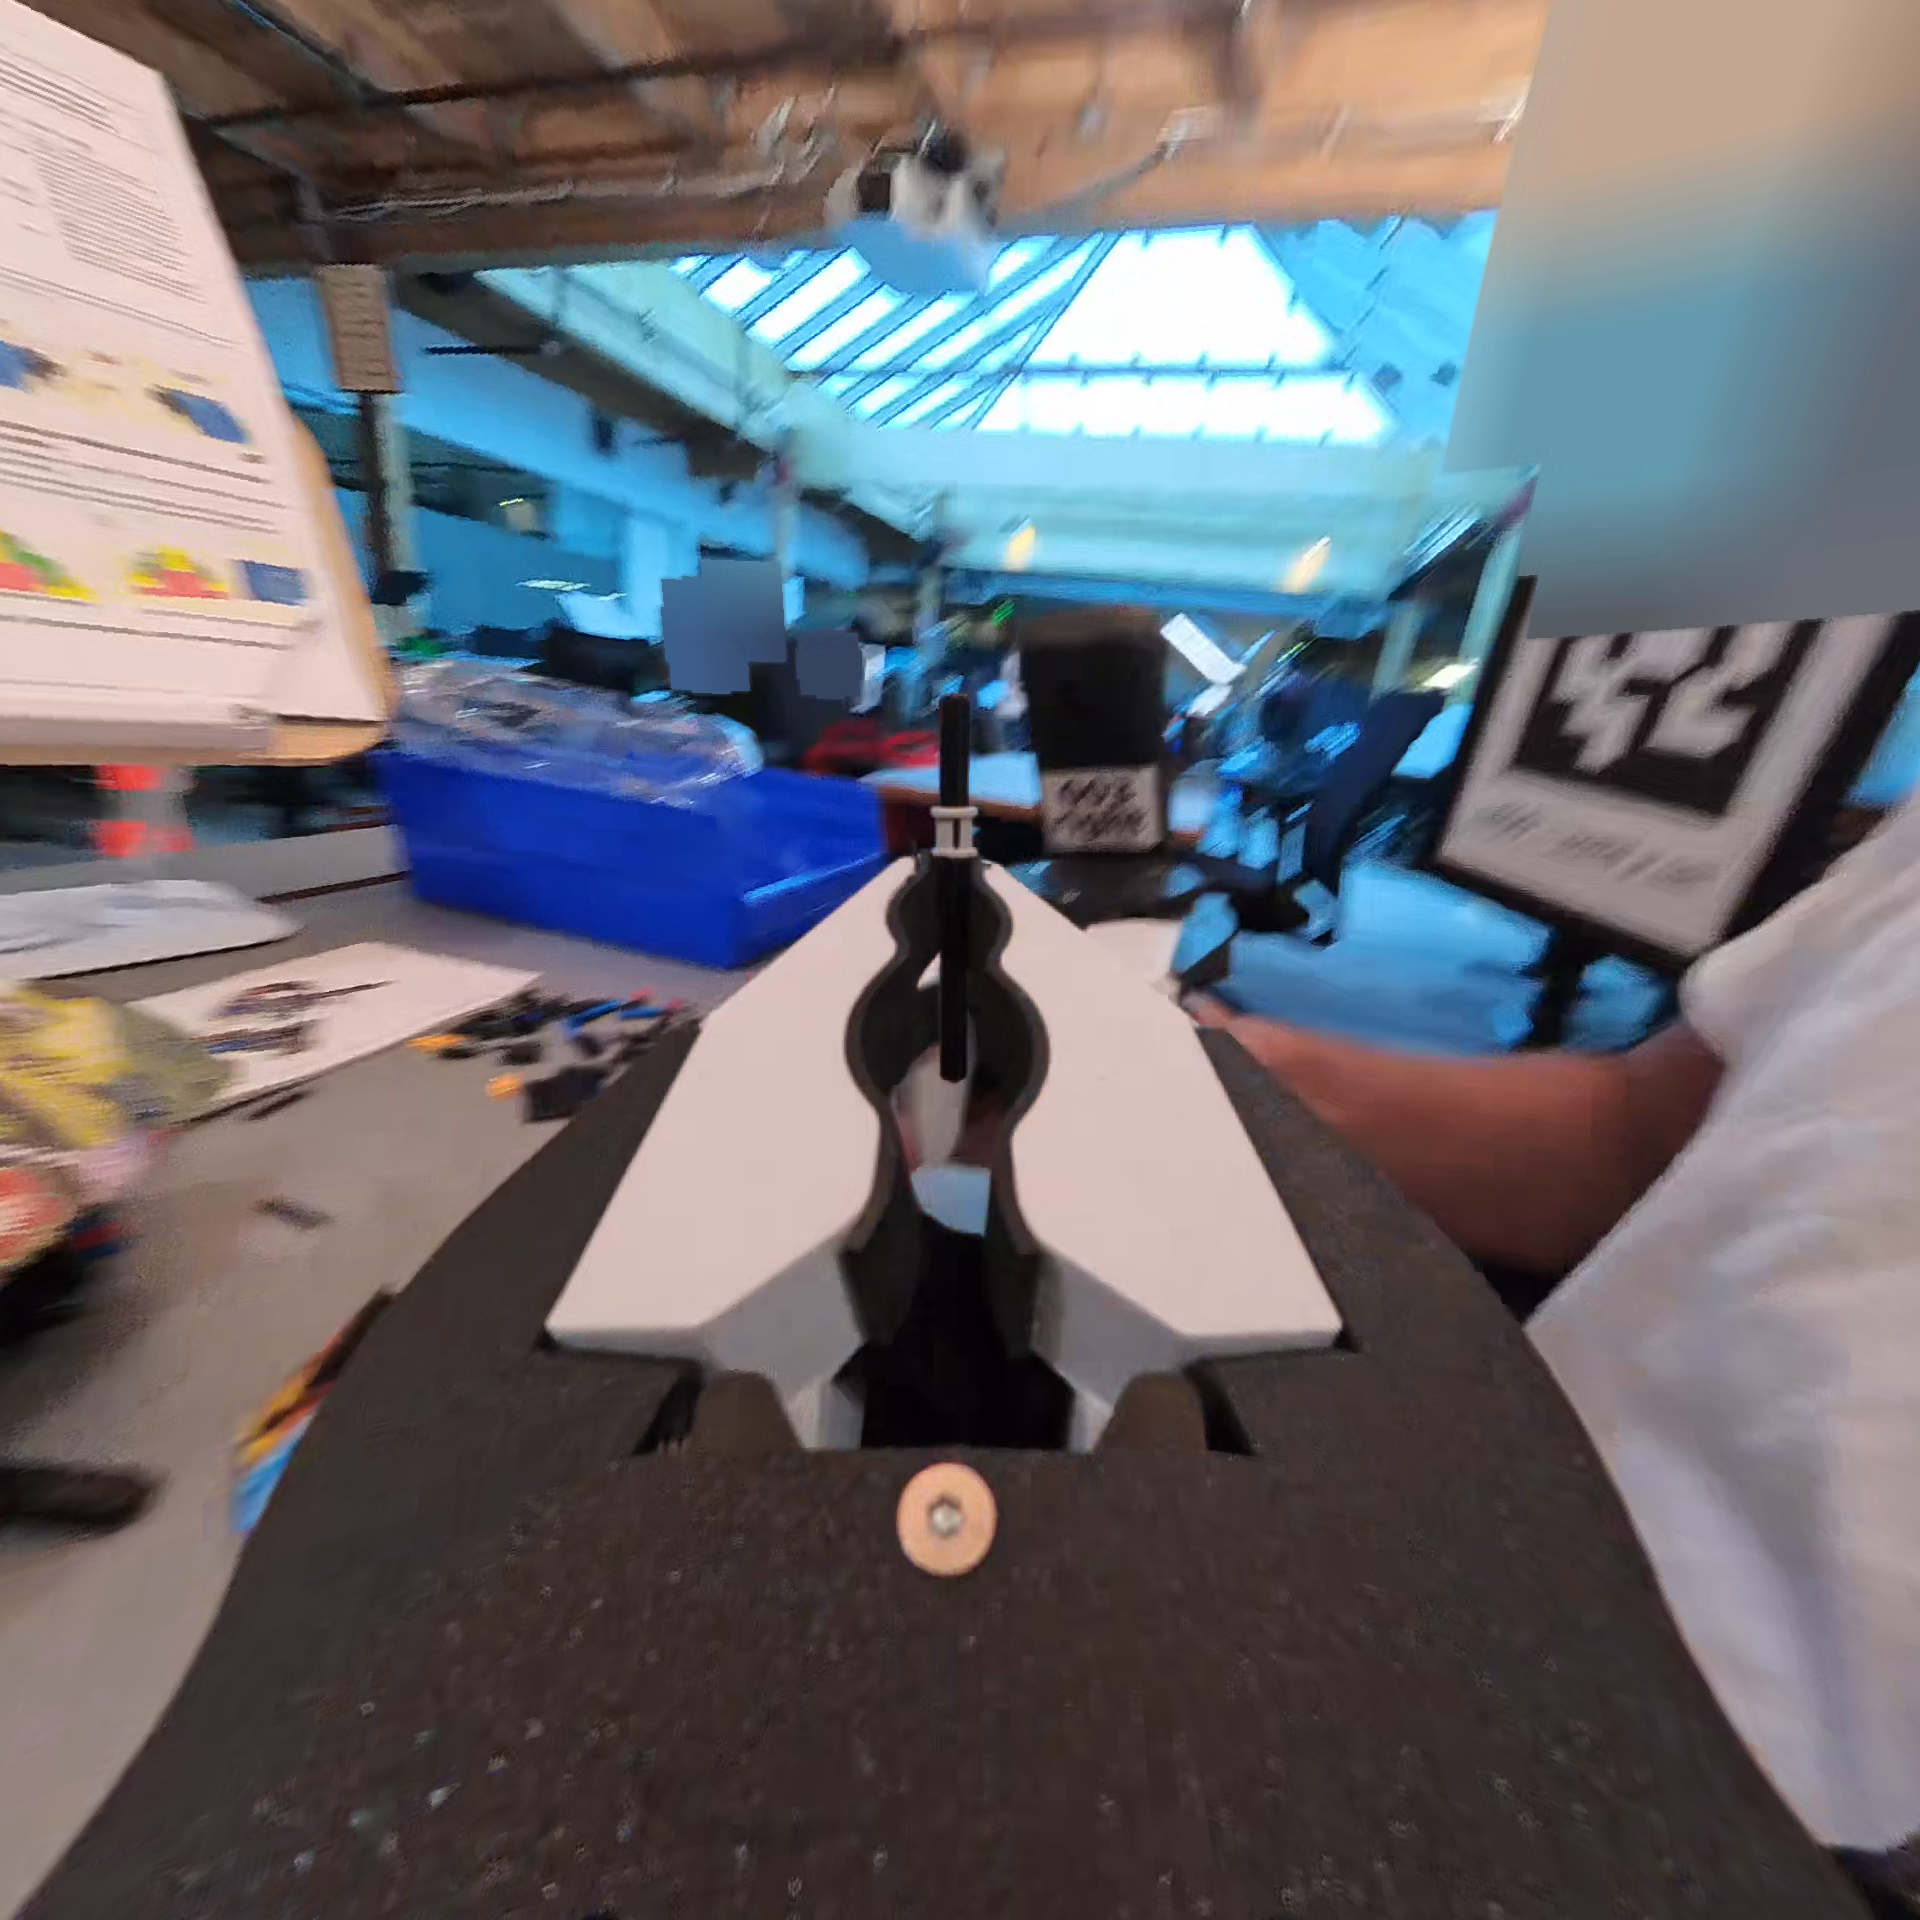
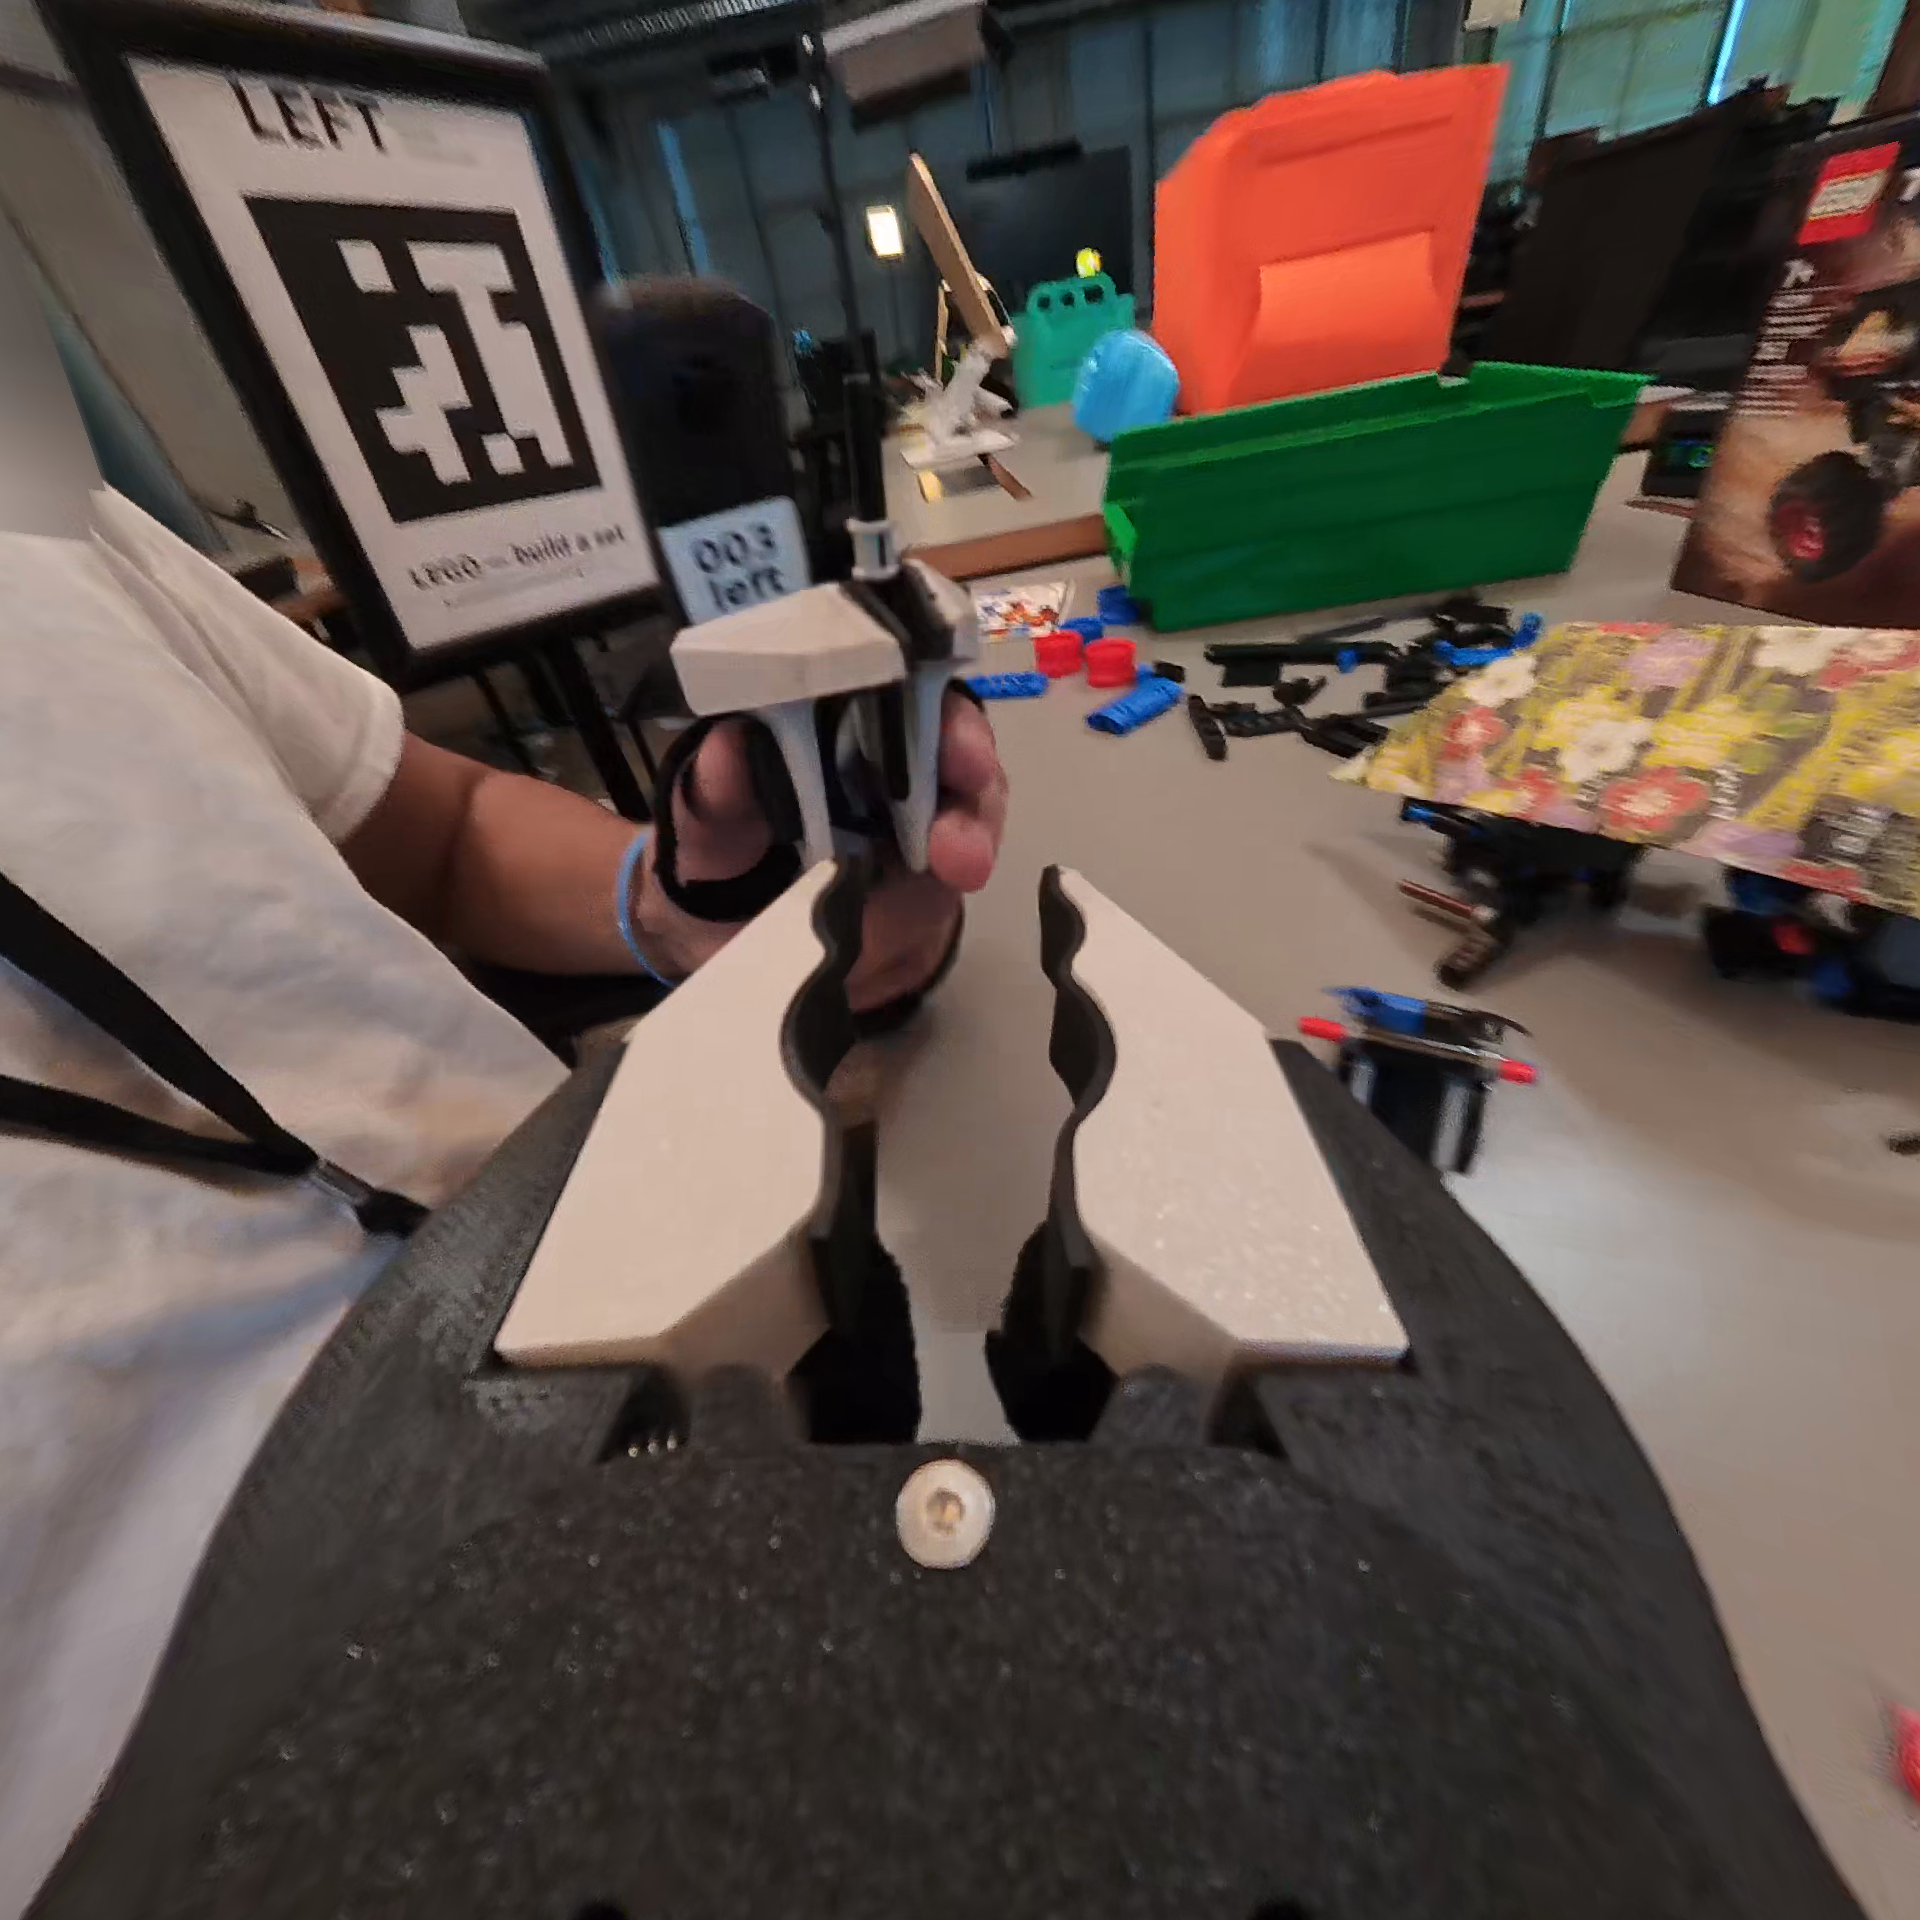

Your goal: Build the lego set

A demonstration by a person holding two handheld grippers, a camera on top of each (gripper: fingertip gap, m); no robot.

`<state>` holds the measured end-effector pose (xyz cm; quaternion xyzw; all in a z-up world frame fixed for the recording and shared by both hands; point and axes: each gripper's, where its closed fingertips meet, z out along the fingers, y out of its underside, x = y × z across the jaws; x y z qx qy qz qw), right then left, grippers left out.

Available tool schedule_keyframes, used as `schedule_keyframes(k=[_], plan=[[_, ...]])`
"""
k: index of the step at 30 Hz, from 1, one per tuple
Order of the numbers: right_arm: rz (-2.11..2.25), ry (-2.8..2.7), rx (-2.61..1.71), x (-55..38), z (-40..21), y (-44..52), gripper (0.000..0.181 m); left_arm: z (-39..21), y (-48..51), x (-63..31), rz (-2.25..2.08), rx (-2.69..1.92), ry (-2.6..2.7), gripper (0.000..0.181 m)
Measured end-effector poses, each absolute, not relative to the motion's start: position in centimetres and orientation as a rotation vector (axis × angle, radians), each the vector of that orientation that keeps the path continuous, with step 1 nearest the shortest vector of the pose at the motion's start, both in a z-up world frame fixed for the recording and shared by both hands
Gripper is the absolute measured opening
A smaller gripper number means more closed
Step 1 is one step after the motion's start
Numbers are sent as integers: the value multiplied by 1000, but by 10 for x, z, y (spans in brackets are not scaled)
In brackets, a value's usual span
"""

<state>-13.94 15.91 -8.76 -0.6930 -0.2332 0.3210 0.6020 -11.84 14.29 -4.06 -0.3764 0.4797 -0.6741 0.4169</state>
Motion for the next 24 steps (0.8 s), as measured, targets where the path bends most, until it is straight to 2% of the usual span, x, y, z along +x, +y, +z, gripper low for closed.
schedule_keyframes(k=[3, 7, 11, 24], plan=[[781, -529, -1545, -153, -78, 158, 32, -38, 141, -121, -1788, -908, 1154, 1], [696, -549, -1521, -150, -74, 156, 9, -40, 138, -121, -1804, -914, 1140, 1], [688, -582, -1529, -153, -77, 152, 3, -44, 132, -118, -1800, -923, 1148, 1], [726, -607, -1601, -148, -89, 151, 3, -55, 137, -121, -1919, -1022, 1234, 0]])
